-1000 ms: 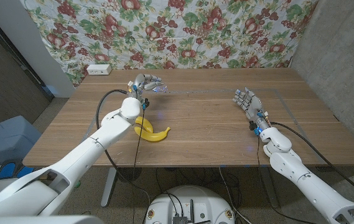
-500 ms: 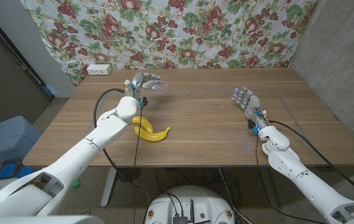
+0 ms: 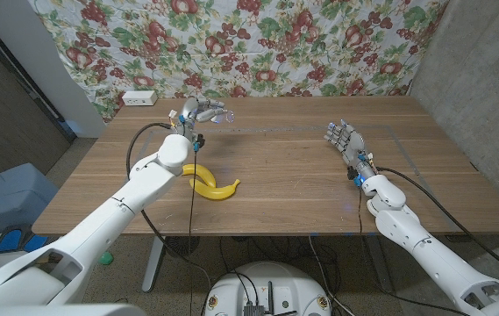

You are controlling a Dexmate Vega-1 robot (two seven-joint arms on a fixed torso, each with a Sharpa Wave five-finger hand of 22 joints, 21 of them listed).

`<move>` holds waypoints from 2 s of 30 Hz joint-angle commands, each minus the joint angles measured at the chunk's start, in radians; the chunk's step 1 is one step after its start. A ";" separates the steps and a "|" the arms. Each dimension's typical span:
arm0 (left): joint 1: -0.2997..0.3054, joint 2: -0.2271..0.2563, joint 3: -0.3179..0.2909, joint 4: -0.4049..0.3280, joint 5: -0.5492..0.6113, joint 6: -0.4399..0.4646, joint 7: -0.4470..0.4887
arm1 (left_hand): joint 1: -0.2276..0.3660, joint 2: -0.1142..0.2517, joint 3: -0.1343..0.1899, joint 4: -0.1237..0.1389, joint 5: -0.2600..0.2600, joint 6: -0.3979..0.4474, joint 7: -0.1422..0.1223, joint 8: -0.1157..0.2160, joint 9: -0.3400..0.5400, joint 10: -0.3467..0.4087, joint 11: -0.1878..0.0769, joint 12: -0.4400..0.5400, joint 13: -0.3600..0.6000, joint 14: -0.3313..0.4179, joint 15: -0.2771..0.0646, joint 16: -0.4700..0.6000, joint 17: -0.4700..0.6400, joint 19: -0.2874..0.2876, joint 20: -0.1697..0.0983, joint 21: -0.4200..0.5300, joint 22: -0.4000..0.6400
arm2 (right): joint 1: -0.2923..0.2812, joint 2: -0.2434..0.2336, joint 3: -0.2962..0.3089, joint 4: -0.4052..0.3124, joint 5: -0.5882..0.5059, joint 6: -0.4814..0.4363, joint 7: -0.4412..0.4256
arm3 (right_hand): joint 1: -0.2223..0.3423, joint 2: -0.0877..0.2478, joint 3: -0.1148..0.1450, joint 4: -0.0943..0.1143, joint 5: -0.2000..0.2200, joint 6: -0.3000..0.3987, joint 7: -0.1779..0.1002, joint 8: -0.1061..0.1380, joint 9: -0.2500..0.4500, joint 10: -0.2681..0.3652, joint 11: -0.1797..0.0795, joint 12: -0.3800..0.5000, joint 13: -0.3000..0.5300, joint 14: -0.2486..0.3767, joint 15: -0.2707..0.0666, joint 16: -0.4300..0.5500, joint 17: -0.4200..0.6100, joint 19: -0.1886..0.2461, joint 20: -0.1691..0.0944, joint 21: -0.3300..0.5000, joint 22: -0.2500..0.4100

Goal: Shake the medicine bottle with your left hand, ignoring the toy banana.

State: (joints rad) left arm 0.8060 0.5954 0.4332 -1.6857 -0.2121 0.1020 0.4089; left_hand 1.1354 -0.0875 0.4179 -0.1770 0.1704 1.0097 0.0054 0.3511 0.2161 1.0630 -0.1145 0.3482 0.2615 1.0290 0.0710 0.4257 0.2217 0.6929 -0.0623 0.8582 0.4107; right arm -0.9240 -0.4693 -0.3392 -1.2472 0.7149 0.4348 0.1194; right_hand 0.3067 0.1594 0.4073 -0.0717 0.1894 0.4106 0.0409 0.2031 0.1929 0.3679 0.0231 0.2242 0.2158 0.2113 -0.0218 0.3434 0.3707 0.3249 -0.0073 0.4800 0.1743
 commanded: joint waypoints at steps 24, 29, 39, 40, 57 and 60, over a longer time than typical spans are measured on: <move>-0.066 0.100 0.013 -0.021 -0.074 0.045 -0.252 | 0.210 0.186 -0.018 0.003 0.007 0.011 -0.001 -0.014 0.004 0.037 -0.029 0.001 0.011 0.241 -0.310 0.001 0.068 -0.031 -0.154 0.043 0.011 | 0.015 0.007 -0.007 0.011 -0.011 -0.001 -0.009 | -0.008 0.003 0.003 -0.007 -0.003 0.005 0.006 -0.001 0.002 0.005 0.003 -0.001 0.006 0.013 0.000 -0.004 0.001 0.012 0.005 -0.012 0.002; -0.124 0.134 0.051 -0.010 -0.092 0.101 -0.368 | 0.212 0.186 -0.022 0.003 0.007 0.010 -0.002 -0.017 0.004 0.036 -0.028 -0.001 0.011 0.241 -0.310 0.000 0.068 -0.036 -0.153 0.050 0.012 | 0.011 0.006 -0.005 0.008 -0.010 0.002 -0.010 | -0.009 0.004 0.003 -0.007 -0.003 0.005 0.005 0.000 0.002 0.005 0.002 -0.002 0.006 0.012 0.000 -0.004 0.001 0.012 0.005 -0.014 0.002; -0.220 0.166 0.123 0.011 -0.103 0.198 -0.525 | 0.217 0.188 -0.028 0.004 0.008 0.009 -0.001 -0.023 0.005 0.037 -0.024 -0.004 0.014 0.240 -0.310 -0.002 0.068 -0.050 -0.153 0.063 0.014 | 0.011 0.005 -0.005 0.010 -0.007 0.000 -0.007 | -0.011 0.004 0.003 -0.007 -0.003 0.004 0.006 -0.001 0.002 0.006 0.004 -0.002 0.006 0.013 -0.001 -0.005 0.001 0.013 0.005 -0.016 0.002; -0.224 0.166 0.126 0.013 -0.103 0.200 -0.530 | 0.217 0.188 -0.029 0.004 0.008 0.009 0.001 -0.024 0.005 0.035 -0.024 -0.005 0.014 0.240 -0.310 -0.002 0.069 -0.052 -0.153 0.065 0.015 | 0.011 0.006 -0.005 0.010 -0.006 0.000 -0.006 | -0.011 0.004 0.003 -0.007 -0.003 0.005 0.007 -0.001 0.002 0.005 0.004 -0.002 0.006 0.013 0.000 -0.005 0.001 0.013 0.005 -0.016 0.002; -0.174 0.148 0.102 0.005 -0.088 0.129 -0.428 | 0.223 0.191 -0.036 0.005 0.008 0.011 -0.002 -0.031 0.006 0.035 -0.024 -0.009 0.018 0.237 -0.310 -0.006 0.069 -0.068 -0.152 0.085 0.017 | 0.011 0.003 -0.003 0.016 -0.003 0.002 0.002 | -0.012 0.005 0.004 -0.009 -0.003 0.004 0.006 -0.001 0.002 0.006 0.003 -0.002 0.006 0.013 0.001 -0.007 0.000 0.015 0.005 -0.021 0.003; -0.135 0.133 0.085 -0.005 -0.058 0.079 -0.342 | 0.223 0.192 -0.038 0.005 0.009 0.013 -0.002 -0.032 0.007 0.037 -0.024 -0.009 0.019 0.235 -0.310 -0.009 0.067 -0.072 -0.152 0.090 0.017 | 0.010 0.004 -0.001 0.016 0.001 0.001 0.003 | -0.012 0.005 0.004 -0.009 -0.003 0.004 0.006 -0.001 0.002 0.006 0.003 -0.003 0.006 0.013 0.002 -0.007 -0.001 0.015 0.005 -0.022 0.003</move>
State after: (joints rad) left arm 0.5999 0.7524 0.5512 -1.6723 -0.3129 0.2781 -0.0856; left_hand 1.1548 -0.0903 0.3820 -0.1741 0.1739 1.0131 0.0013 0.3248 0.2211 1.0683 -0.1199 0.3367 0.2763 1.0288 0.0708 0.4183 0.2217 0.6268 -0.0601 0.9395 0.4250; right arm -0.9119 -0.4640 -0.3440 -1.2346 0.7093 0.4354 0.1173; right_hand 0.3015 0.1646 0.4116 -0.0759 0.1894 0.4106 0.0409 0.2031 0.1929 0.3679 0.0231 0.2243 0.2158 0.2145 -0.0251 0.3434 0.3712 0.3285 -0.0036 0.4646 0.1743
